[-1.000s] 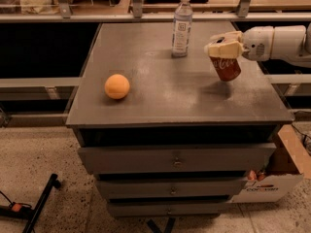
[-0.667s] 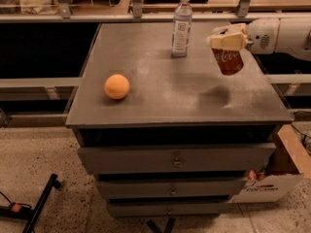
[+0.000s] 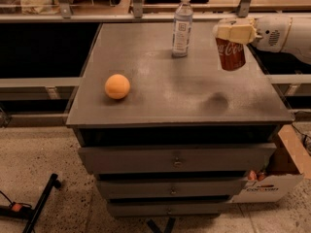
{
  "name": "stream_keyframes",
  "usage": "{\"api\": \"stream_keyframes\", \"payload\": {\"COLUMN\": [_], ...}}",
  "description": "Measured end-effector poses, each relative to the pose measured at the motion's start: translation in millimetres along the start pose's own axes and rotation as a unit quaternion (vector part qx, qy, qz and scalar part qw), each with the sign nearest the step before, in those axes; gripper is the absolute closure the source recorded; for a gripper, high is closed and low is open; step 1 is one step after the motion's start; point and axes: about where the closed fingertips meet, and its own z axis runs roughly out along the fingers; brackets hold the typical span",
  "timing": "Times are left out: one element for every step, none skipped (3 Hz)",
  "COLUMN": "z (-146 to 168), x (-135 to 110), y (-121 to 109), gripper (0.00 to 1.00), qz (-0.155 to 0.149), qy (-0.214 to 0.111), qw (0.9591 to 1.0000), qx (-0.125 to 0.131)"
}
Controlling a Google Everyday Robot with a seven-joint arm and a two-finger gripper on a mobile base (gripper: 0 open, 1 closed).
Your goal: Place coke can upright
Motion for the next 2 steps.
{"api": "stream_keyframes", "payload": {"z": [-9.0,-8.9], "x": [13.5,13.5], "y": [-6.4,-6.4], "gripper": [1.00,1.00], "qz": [0.033,0.033], "qy": [-0.055,-0.055], "qw": [0.9978,0.9978], "qx": [-0.018,-0.018]}}
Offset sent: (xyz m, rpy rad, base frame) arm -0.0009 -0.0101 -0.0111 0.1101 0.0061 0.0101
